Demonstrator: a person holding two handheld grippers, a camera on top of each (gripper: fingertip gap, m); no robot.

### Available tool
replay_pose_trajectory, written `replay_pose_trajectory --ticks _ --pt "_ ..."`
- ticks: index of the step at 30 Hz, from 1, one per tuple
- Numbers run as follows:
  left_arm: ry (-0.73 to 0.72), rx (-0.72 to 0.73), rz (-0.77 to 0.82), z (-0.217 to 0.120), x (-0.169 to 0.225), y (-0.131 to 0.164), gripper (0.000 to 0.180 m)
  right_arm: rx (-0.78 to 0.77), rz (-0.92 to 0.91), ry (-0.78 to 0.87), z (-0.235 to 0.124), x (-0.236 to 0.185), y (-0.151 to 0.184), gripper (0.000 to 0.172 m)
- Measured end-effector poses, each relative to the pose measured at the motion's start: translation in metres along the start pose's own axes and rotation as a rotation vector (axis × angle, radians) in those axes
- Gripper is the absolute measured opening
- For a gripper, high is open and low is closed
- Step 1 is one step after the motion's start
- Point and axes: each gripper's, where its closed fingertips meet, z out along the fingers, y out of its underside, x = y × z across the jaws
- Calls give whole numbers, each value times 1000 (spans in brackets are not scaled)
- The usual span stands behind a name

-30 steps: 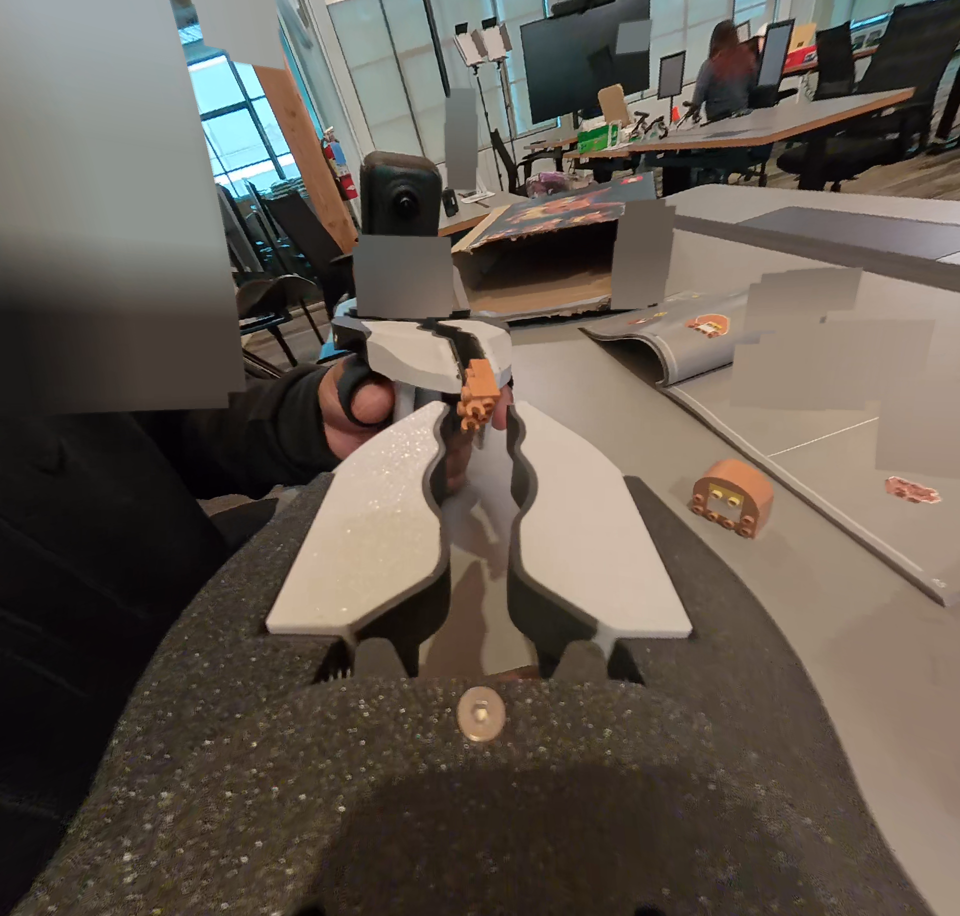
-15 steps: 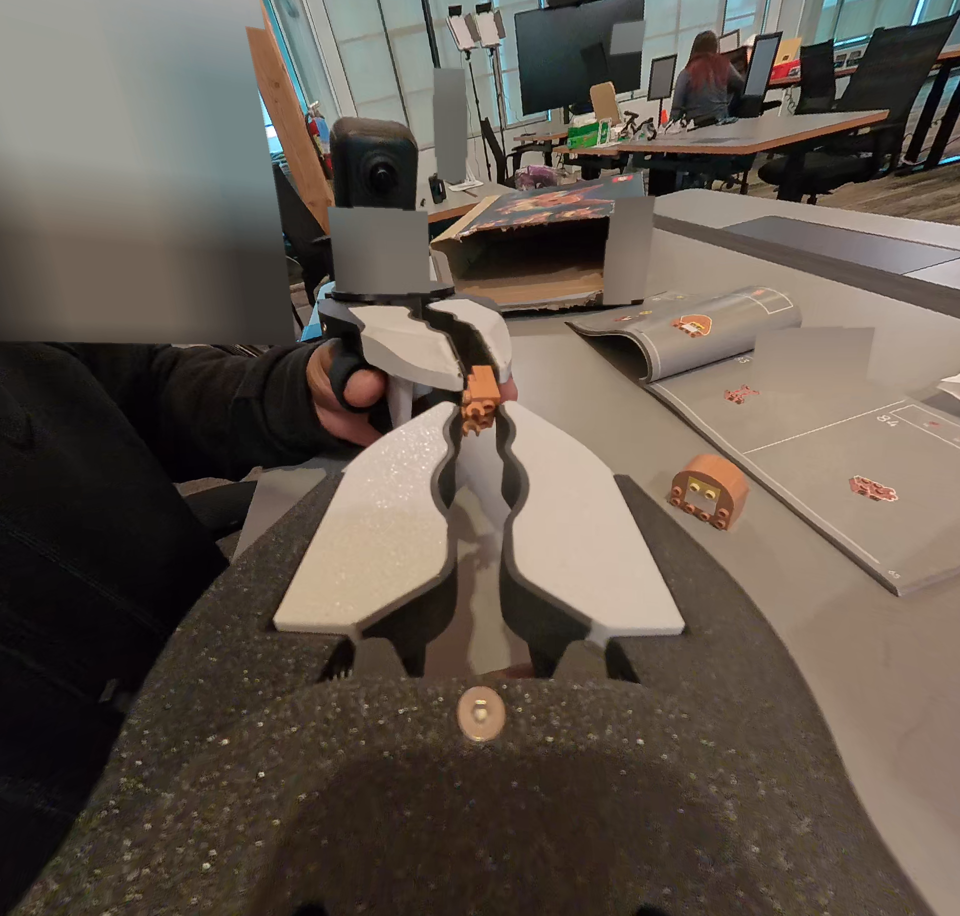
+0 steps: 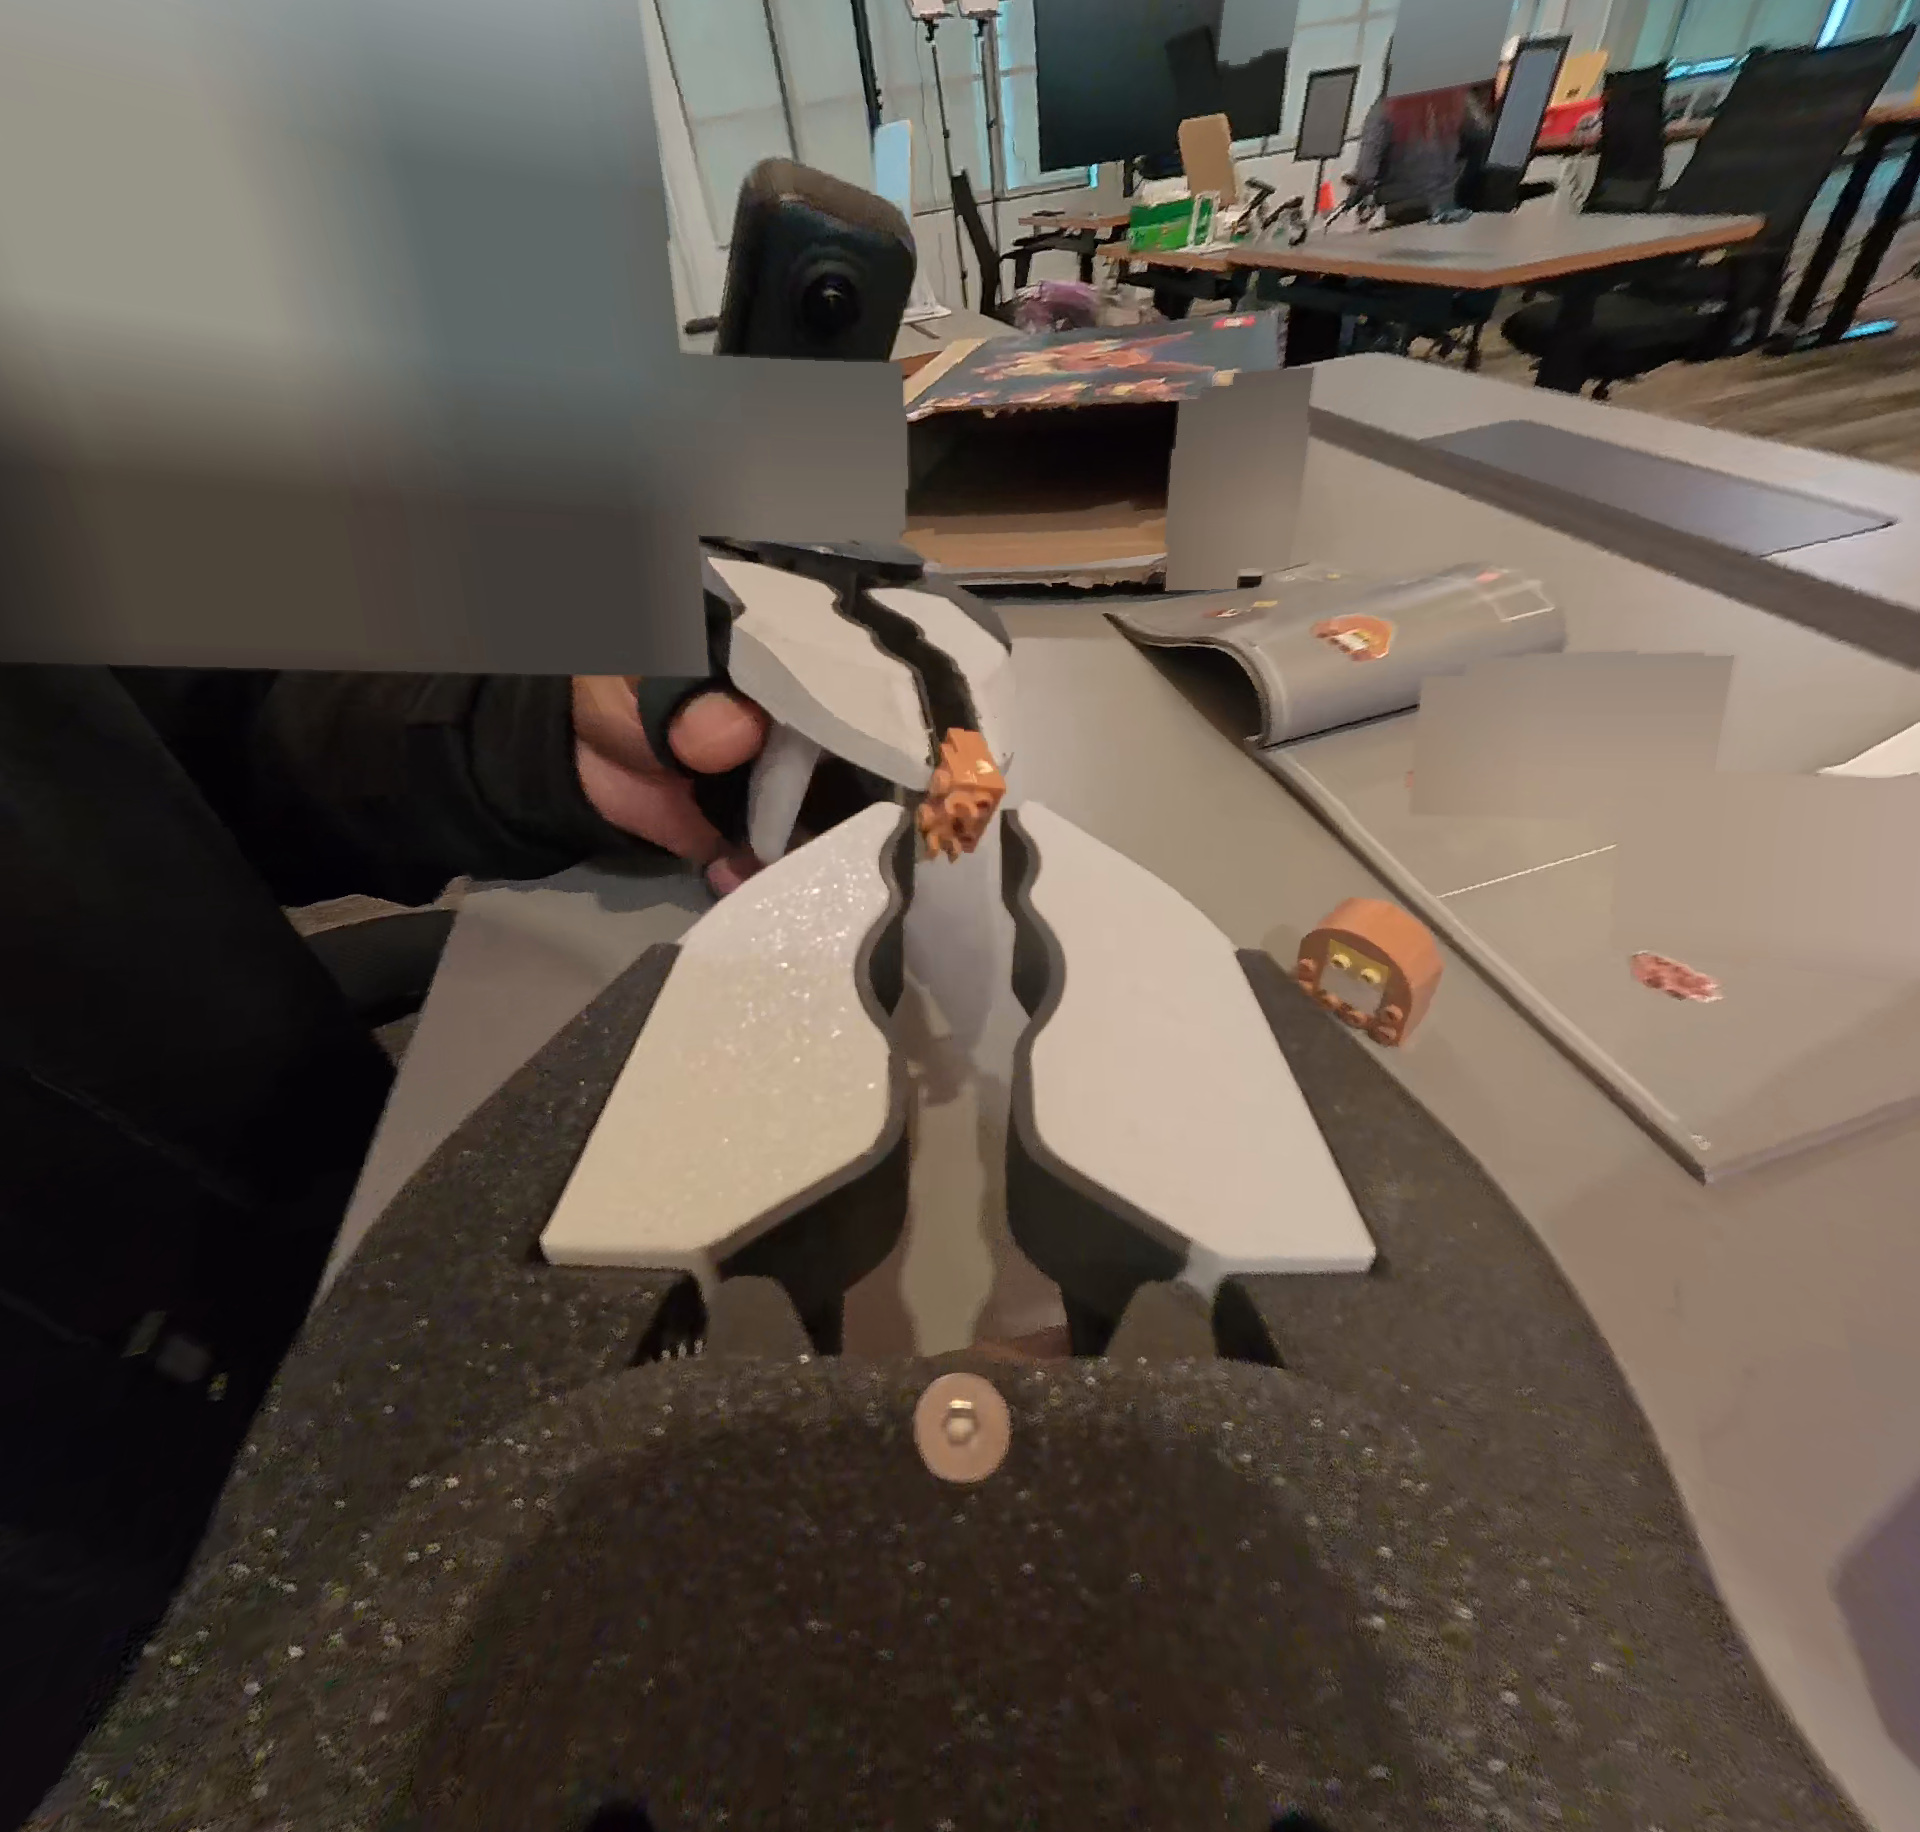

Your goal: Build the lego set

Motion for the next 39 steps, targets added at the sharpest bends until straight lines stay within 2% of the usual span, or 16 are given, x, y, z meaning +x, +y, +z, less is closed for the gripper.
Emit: replay_pose_trajectory --ticks 3,5,8,14,19,27,32,39 --pt "3 71 -206 -3 -8 -8 8 -18 -130 72 -4 12 3 33" --pt "6 108 -360 -5 -14 -10 8 -32 -252 124 -8 19 6 36" --pt "-1 107 -508 -2 -21 -3 8 -45 -376 160 -8 22 9 36" --pt "36 47 -638 7 -17 13 8 -93 -457 159 -2 20 19 33" --pt "97 23 -715 11 -10 19 8 -97 -459 129 0 13 21 18" --pt "32 3 -607 5 -22 16 12 -124 -217 148 3 18 24 17" --pt "-72 -51 -415 -4 -34 15 15 -154 -144 198 3 23 29 17" --pt "-179 -222 -163 -9 -45 27 15 -204 -84 261 1 33 39 17"
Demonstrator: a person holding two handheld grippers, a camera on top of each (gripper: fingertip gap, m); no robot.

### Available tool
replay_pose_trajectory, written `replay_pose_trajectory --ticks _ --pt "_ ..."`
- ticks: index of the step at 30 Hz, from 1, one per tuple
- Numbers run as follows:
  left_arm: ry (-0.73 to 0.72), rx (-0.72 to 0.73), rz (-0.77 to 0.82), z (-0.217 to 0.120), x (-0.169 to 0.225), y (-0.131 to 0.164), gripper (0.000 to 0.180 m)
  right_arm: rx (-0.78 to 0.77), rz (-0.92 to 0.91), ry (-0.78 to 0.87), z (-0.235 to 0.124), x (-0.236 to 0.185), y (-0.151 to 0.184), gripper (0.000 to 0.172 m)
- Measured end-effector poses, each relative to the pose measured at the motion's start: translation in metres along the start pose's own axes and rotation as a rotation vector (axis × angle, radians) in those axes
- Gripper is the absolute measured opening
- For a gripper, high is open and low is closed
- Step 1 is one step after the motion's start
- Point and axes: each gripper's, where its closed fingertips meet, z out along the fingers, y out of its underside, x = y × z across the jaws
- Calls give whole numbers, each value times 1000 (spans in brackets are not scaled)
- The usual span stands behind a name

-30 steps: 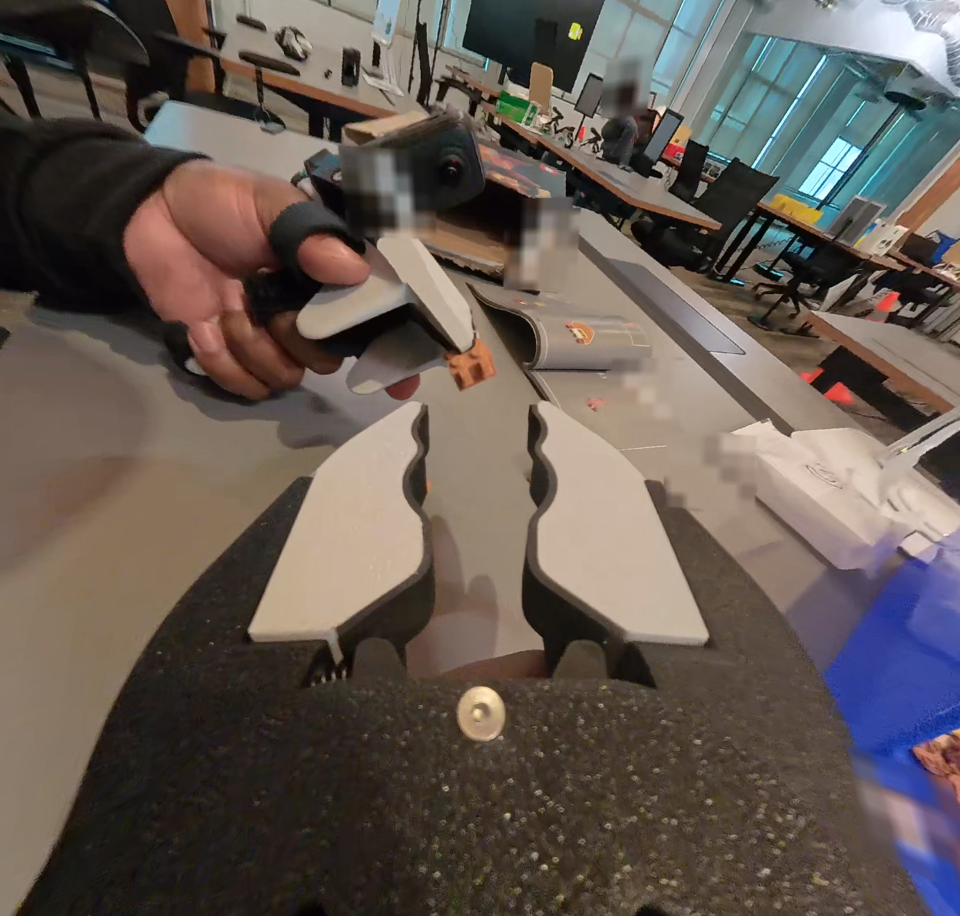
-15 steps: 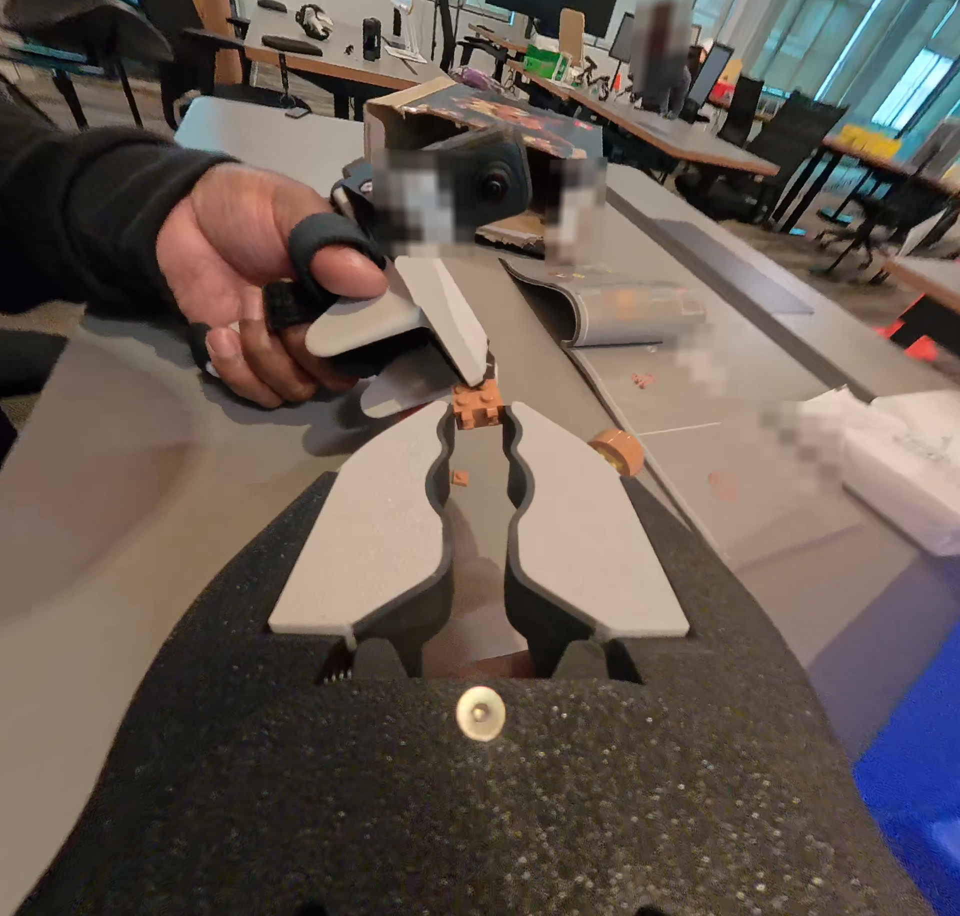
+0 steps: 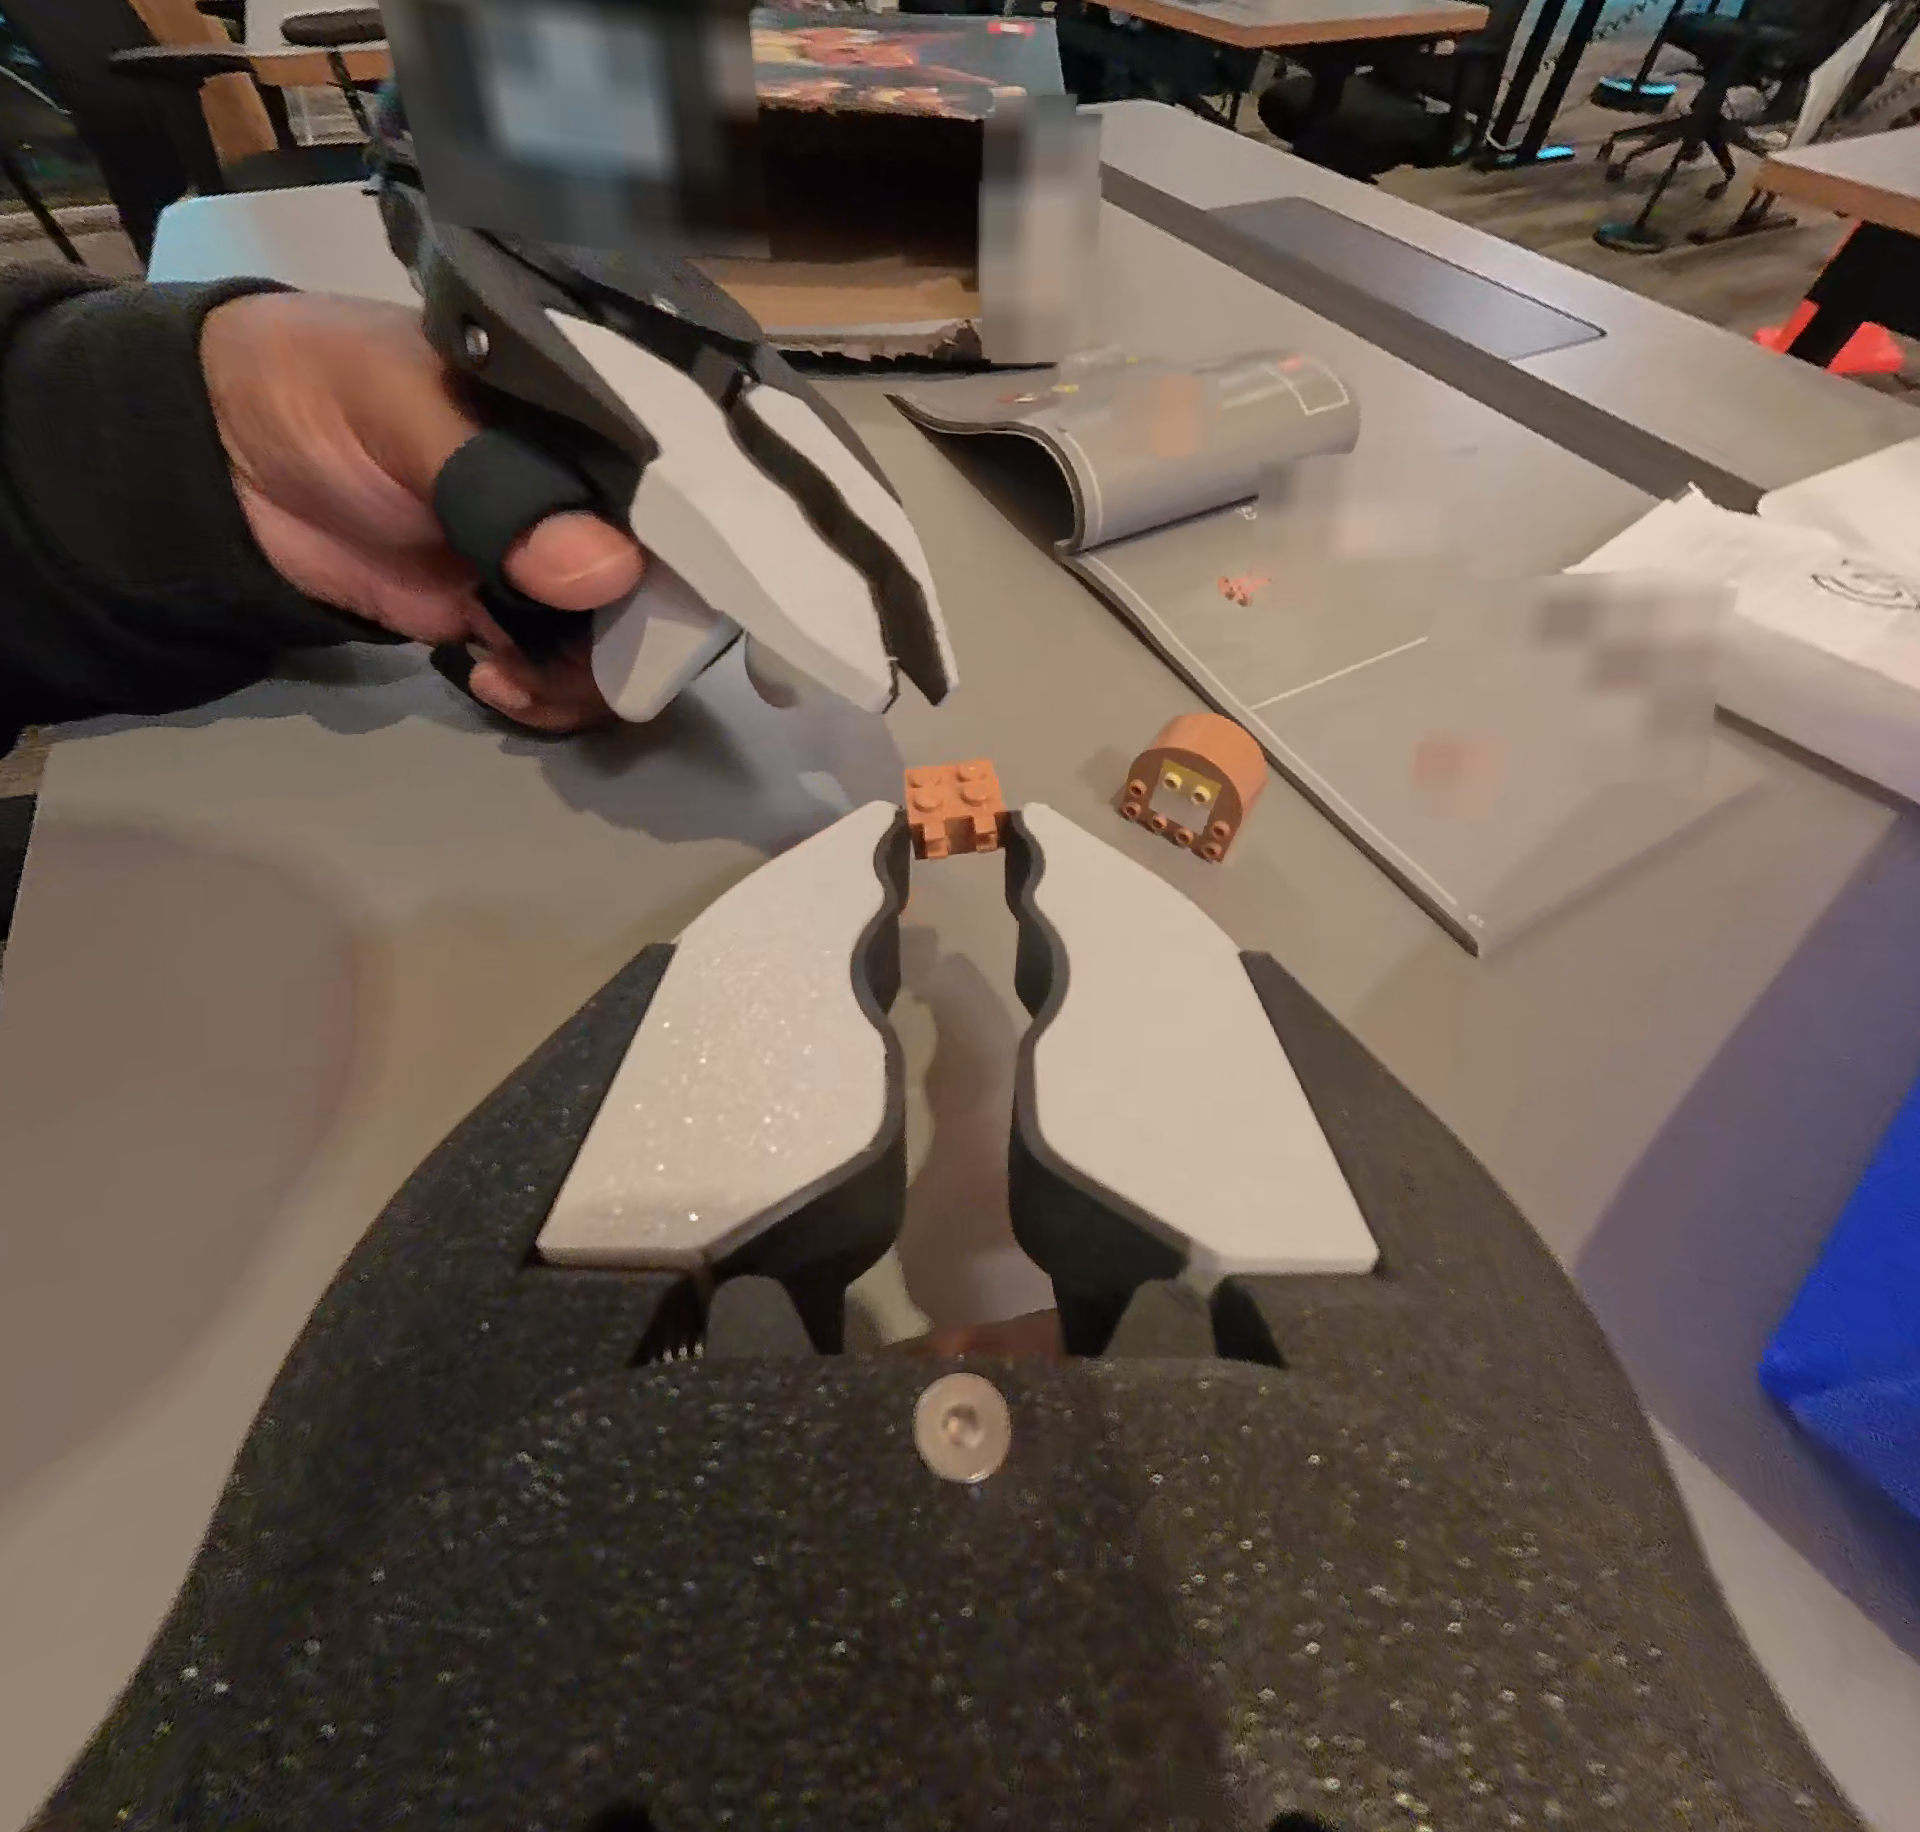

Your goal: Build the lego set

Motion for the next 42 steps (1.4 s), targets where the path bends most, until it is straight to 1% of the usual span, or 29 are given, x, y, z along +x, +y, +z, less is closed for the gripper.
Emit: replay_pose_trajectory --ticks 4,12,42 --pt "-48 -52 73 1 -6 5 15 -3 24 15 -1 4 1 17" --pt "-31 -65 66 3 -6 6 15 -6 41 31 -2 9 2 17" --pt "-37 -76 76 5 -6 8 14 9 67 35 -3 12 0 17"
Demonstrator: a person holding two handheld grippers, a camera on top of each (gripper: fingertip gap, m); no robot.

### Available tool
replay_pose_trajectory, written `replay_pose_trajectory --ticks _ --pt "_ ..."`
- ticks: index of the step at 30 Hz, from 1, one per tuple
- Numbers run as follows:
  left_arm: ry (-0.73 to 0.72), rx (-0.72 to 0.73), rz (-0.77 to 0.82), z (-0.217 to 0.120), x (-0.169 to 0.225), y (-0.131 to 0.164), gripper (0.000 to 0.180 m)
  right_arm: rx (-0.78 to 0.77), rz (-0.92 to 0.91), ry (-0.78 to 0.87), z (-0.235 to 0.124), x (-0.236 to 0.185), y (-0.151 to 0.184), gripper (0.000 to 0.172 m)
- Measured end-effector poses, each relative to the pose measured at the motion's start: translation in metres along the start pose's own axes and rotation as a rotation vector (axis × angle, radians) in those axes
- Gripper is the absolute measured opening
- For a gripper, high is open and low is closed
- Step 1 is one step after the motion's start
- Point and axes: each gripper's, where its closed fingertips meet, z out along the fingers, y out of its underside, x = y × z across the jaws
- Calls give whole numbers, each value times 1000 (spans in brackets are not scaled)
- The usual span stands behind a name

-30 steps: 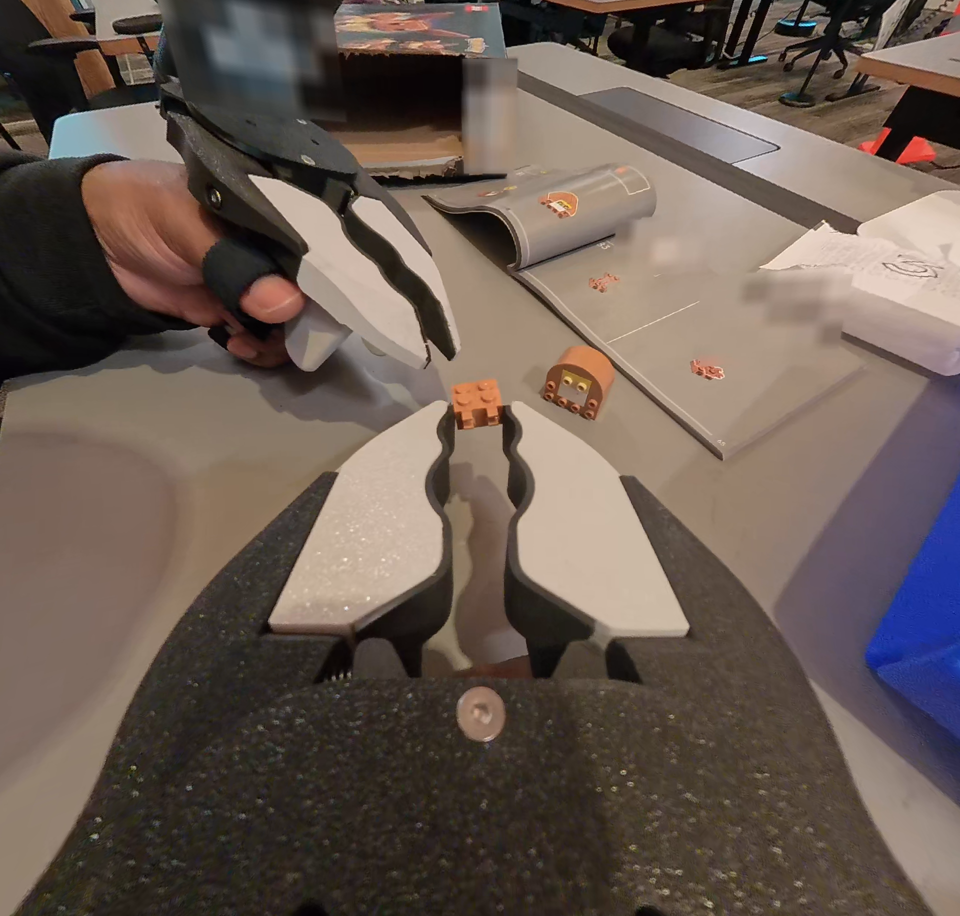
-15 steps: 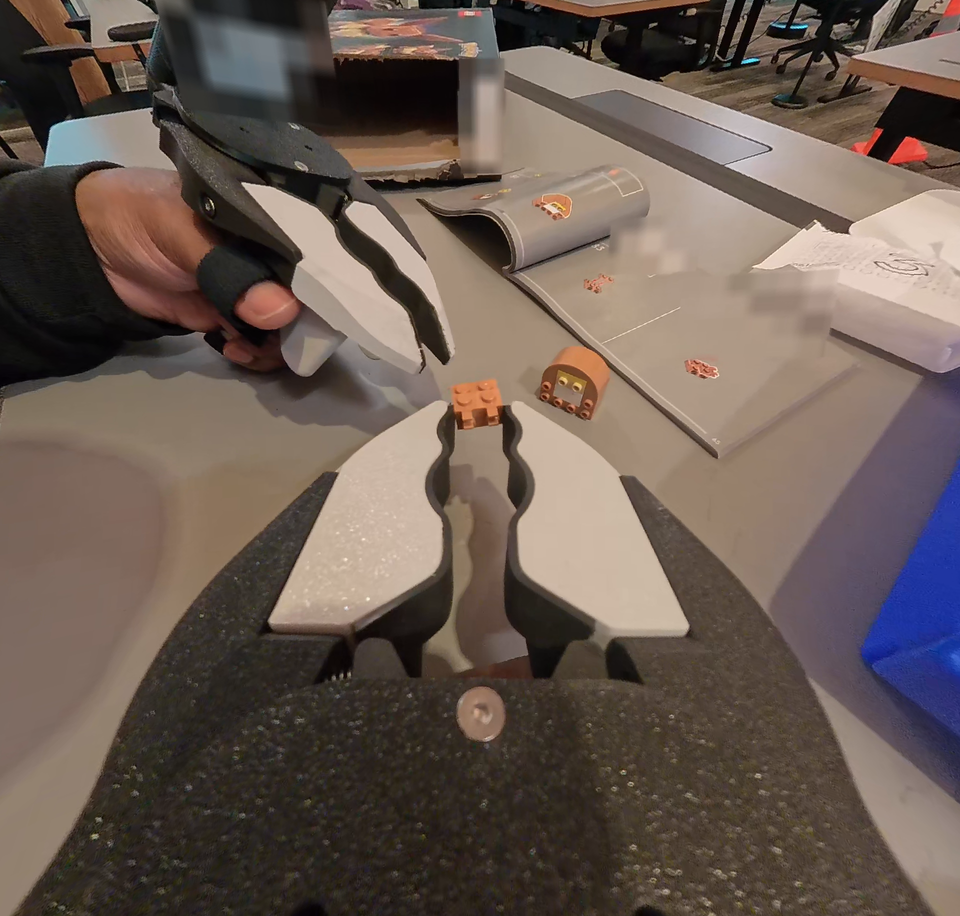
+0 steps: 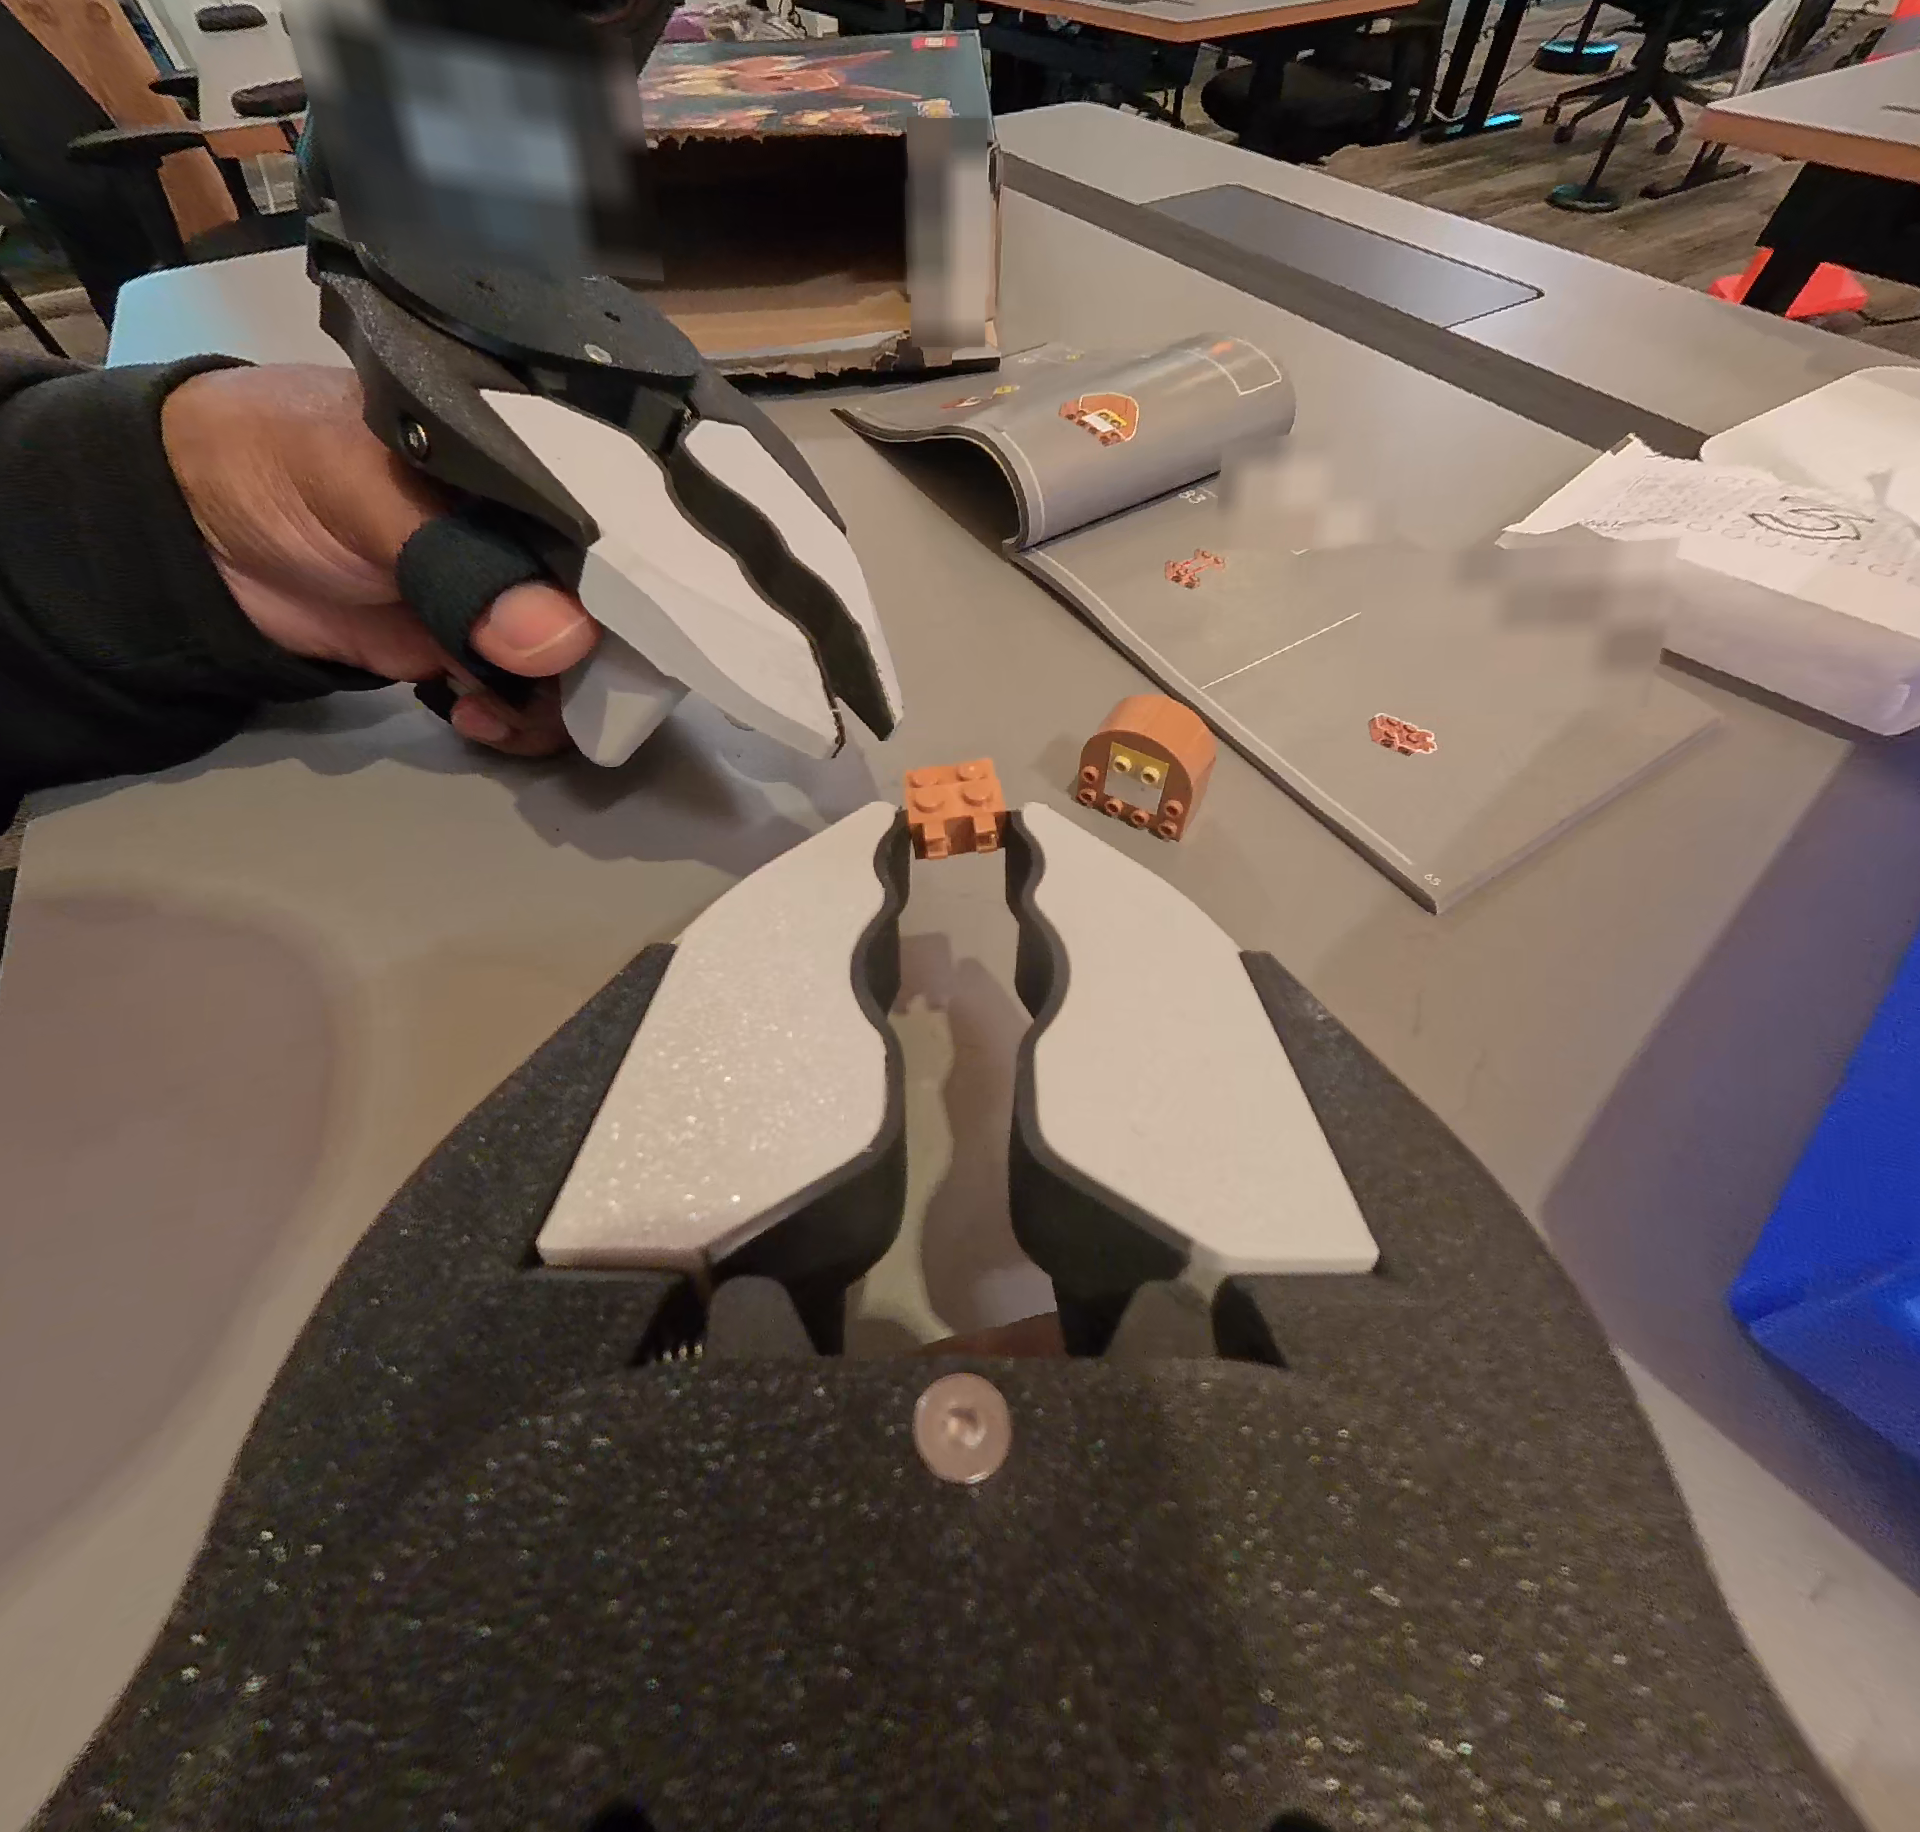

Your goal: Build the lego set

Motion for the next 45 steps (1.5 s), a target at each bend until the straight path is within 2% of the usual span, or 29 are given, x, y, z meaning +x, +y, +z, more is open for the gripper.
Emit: replay_pose_trajectory --ticks 8,12,14,17,20,24,34,45 --pt "-4 3 18 0 1 -1 14 9 16 -1 0 1 -1 17" --pt "-13 67 57 -2 2 -12 14 26 0 18 -1 3 -3 17" --pt "16 108 18 -2 6 -21 14 48 -17 25 -1 3 -7 17" --pt "118 146 -140 2 13 -32 12 64 -59 32 -1 1 -9 17" --pt "193 155 -264 8 16 -35 10 89 -127 38 -3 -3 -13 17" --pt "282 157 -343 12 25 -35 10 130 -187 39 -6 -8 -20 17" --pt "417 168 -449 11 36 -35 10 162 -262 52 -8 -11 -24 17" --pt "477 168 -447 9 42 -33 8 178 -302 49 -9 -16 -25 18"
